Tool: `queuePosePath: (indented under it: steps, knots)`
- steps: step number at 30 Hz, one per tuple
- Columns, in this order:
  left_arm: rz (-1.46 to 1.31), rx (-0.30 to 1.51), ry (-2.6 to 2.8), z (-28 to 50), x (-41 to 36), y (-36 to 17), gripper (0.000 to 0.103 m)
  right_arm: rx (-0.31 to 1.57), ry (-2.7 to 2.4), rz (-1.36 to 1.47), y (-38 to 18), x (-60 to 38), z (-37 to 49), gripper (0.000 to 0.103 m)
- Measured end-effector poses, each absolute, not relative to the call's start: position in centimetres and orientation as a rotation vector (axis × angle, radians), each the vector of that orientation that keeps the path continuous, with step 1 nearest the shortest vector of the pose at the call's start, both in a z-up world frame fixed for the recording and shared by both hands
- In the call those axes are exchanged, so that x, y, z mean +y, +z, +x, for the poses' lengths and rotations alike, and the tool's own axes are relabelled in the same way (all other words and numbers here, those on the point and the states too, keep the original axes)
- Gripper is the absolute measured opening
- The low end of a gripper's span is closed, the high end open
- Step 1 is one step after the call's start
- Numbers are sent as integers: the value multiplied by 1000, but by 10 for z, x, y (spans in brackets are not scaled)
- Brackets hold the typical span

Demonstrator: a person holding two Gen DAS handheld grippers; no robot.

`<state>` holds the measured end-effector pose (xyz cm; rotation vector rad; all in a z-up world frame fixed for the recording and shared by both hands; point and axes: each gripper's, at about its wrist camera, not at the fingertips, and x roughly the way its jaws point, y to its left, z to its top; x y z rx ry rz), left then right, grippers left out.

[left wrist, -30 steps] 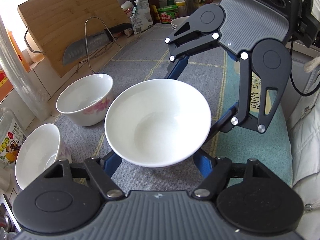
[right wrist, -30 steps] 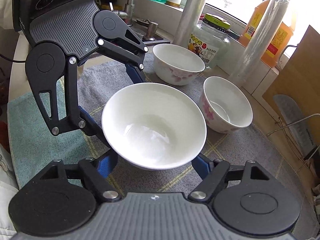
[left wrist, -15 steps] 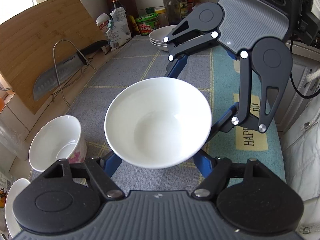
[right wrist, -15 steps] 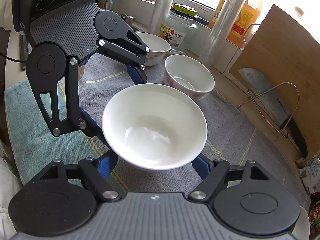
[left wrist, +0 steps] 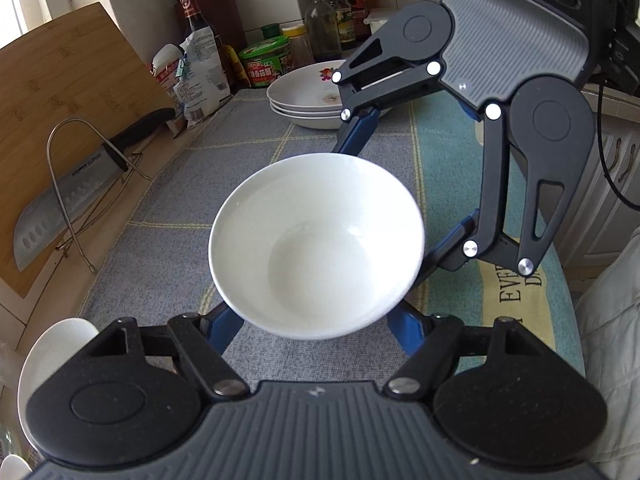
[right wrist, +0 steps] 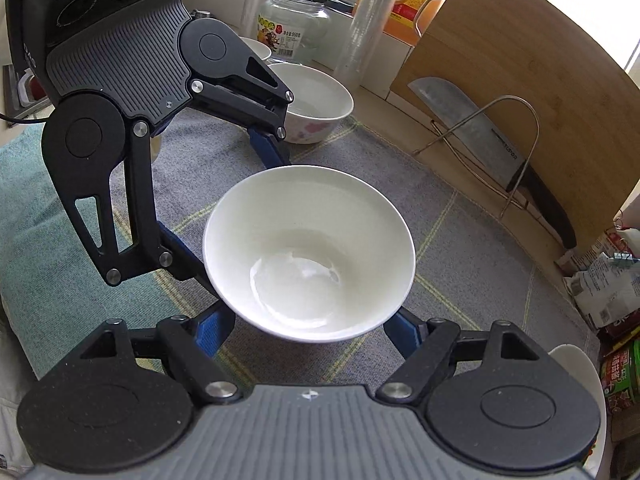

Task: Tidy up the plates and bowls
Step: 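Lower the large white bowl onto the towel and open both tools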

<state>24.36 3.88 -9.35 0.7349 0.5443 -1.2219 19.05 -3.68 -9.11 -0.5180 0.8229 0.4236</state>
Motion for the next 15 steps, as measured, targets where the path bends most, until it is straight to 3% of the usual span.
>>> queuePosePath:
  steps: [15]
  knots:
    - [705, 585, -1215, 257, 3, -104, 78, 883, 392, -442, -100, -74, 206, 85]
